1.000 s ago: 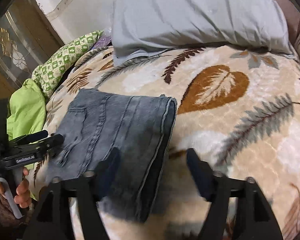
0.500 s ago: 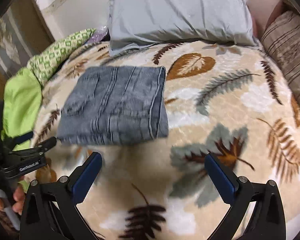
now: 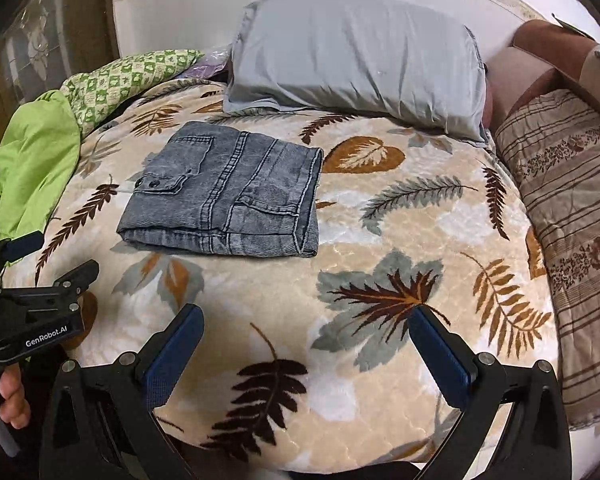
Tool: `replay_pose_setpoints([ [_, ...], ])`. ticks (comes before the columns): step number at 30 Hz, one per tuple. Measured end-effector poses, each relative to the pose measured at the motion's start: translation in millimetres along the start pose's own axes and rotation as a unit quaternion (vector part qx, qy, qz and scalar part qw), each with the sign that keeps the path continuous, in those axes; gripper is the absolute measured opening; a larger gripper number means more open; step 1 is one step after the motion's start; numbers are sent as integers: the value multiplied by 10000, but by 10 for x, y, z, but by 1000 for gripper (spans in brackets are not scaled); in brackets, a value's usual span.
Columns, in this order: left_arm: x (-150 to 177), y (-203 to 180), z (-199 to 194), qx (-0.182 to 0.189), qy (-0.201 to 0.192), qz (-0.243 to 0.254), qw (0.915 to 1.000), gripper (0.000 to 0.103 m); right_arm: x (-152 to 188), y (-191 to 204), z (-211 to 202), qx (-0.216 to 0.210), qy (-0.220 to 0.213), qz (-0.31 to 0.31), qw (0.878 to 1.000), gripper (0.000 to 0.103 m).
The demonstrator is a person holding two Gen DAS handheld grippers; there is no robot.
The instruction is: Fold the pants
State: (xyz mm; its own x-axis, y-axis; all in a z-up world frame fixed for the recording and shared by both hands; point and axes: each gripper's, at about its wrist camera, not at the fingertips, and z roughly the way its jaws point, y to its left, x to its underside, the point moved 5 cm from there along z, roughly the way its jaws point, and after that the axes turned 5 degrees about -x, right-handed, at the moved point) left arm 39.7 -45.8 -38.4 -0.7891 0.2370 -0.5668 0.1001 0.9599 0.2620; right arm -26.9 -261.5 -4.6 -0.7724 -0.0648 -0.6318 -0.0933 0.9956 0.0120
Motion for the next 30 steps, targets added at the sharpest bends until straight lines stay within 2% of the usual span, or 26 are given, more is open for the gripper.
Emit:
replay_pose_setpoints([
  [6, -2, -38, -63, 315, 24, -81, 9995, 89, 41, -34, -76, -17, -36, 35, 10000, 103],
  [16, -21, -247, -196, 733, -30, 200, 9971, 89, 98, -169, -84, 4, 5, 197, 9998, 103],
  [30, -63, -360, -322, 1125, -125, 296, 9931, 89, 108, -222, -112, 73, 24, 167, 9998, 103],
])
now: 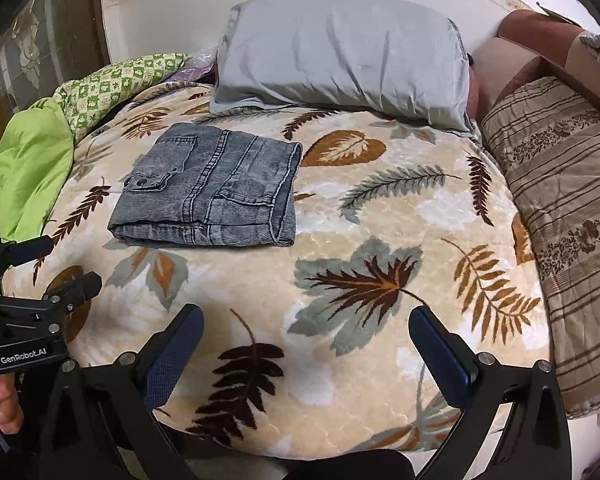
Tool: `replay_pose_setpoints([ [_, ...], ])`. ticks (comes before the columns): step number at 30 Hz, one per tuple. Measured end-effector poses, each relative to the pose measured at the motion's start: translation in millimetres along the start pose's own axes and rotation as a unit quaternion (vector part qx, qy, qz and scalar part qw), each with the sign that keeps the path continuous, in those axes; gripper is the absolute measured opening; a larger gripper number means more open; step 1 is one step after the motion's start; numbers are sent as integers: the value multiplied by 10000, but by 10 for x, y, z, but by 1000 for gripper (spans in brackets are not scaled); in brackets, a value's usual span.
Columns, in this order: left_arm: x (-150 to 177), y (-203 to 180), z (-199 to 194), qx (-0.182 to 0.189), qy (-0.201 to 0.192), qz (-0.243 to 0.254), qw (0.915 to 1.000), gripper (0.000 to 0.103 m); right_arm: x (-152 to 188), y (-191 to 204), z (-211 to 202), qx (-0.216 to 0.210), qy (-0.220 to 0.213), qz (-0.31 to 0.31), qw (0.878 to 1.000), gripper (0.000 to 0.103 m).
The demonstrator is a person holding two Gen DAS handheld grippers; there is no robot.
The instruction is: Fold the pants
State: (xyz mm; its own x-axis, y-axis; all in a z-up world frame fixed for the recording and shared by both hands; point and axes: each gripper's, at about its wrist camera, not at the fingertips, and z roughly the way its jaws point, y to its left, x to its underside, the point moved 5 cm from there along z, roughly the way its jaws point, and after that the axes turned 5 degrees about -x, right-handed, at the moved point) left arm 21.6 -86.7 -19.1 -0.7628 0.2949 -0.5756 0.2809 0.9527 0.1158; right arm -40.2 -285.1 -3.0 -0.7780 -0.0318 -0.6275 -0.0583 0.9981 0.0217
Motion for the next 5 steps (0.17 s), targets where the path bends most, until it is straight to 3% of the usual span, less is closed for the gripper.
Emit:
replay_pose_setpoints([
  [5, -70, -48, -79, 107, -34, 63, 9999, 89, -6, -20, -5, 30, 15, -44, 10000, 103],
])
